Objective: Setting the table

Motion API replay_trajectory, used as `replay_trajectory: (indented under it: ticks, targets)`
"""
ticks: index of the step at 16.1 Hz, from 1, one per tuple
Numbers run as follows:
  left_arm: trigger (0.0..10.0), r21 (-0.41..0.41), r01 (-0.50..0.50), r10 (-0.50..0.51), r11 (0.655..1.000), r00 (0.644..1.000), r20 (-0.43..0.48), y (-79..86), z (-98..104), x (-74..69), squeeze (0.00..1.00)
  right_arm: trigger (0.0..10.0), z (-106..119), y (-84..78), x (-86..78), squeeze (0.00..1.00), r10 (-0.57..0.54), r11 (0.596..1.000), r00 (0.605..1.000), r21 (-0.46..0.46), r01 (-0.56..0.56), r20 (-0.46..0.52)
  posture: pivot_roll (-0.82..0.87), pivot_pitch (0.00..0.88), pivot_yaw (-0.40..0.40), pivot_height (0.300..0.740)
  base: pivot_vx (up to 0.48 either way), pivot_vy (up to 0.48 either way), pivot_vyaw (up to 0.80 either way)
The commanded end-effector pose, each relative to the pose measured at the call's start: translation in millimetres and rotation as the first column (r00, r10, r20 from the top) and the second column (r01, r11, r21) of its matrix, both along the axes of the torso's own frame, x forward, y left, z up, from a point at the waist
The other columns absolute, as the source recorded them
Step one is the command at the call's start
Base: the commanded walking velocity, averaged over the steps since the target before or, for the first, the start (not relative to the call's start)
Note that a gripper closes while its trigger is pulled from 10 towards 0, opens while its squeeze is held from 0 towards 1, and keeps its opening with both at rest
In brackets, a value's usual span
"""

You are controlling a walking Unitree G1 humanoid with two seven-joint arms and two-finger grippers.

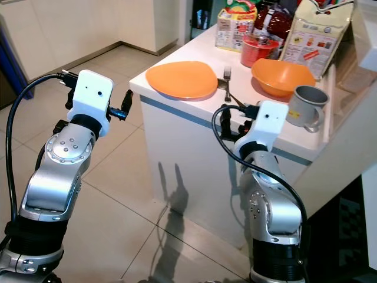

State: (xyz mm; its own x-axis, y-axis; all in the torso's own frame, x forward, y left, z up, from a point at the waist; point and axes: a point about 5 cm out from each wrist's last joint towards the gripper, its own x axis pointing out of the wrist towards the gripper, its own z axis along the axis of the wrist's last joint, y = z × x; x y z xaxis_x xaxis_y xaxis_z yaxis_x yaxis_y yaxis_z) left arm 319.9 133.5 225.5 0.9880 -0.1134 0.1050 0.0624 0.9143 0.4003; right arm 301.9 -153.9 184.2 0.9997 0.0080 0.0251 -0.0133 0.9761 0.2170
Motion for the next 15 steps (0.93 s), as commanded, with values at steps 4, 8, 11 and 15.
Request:
replay_trajectory:
  ticks: [4,8,11,15]
  targets:
    - [10.0,0.013,0.005,-0.005,1.0,0.999,0.047,-0.1,11.0,3.2,0.0,10.0,9.3,5.0,5.1,0.0,0.036,0.999,0.998,-0.004,-0.036,0.043,0.08,0.0,-0.035,0.74,0.069,0.0,0.53]
    - [10.0,0.023,0.004,-0.006,1.0,0.998,0.061,1.9,12.9,2.6,0.0,10.0,8.2,8.0,6.5,0.0,0.043,0.999,0.998,0.015,-0.044,0.047,0.09,0.0,-0.04,0.74,0.314,0.0,0.6]
    - [10.0,0.02,-0.001,0.0,1.0,0.998,0.06,3.0,11.4,2.3,0.0,10.0,6.2,2.8,6.5,0.0,0.019,0.999,0.999,0.032,-0.021,0.044,0.08,0.0,-0.045,0.74,0.322,0.0,0.0]
    - [10.0,0.021,0.011,-0.012,1.0,0.999,0.049,2.4,7.8,2.4,0.0,10.0,6.1,0.2,4.5,0.0,0.001,1.0,0.999,0.031,-0.003,0.049,0.07,0.0,-0.022,0.74,0.322,0.0,0.0]
